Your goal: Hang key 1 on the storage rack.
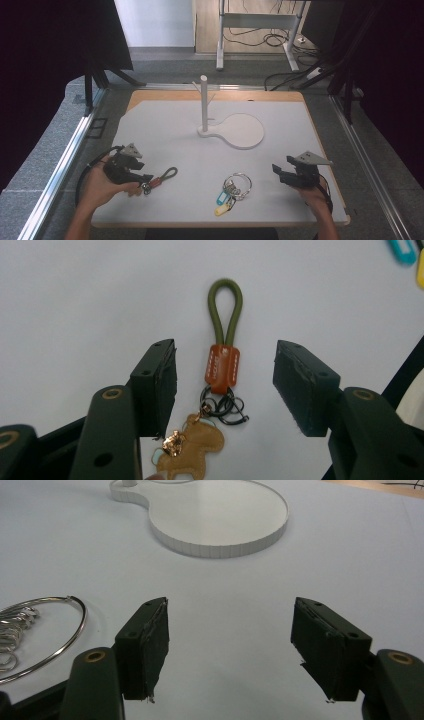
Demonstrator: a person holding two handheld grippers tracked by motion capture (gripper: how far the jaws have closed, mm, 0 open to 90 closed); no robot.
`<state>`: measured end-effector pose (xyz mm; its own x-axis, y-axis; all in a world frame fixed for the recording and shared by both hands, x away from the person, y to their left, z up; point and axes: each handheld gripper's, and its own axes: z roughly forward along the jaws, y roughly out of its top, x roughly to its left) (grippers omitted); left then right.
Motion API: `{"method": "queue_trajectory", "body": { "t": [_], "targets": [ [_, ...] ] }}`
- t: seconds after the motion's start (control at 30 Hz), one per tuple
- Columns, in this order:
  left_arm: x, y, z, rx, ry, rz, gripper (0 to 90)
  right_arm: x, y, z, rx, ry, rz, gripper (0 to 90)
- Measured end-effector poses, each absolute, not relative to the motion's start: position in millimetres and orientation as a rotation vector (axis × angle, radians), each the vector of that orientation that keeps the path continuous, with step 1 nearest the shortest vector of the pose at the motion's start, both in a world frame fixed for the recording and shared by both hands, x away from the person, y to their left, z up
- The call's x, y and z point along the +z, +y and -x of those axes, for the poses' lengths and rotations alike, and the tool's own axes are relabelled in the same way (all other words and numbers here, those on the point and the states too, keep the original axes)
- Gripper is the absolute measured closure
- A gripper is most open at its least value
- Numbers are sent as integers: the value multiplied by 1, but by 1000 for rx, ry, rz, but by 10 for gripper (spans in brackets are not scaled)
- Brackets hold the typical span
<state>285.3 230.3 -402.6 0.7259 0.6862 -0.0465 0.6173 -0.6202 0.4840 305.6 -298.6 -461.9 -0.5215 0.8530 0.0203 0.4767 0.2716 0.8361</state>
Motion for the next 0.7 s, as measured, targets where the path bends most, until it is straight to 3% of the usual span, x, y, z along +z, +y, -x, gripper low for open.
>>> {"method": "queue_trajectory", "body": {
  "t": [0.7],
  "targets": [
    [-452, 194, -314, 22, 989, -2728, 522, -466, -296, -305, 1139, 2154, -1144, 308]
  ]
}}
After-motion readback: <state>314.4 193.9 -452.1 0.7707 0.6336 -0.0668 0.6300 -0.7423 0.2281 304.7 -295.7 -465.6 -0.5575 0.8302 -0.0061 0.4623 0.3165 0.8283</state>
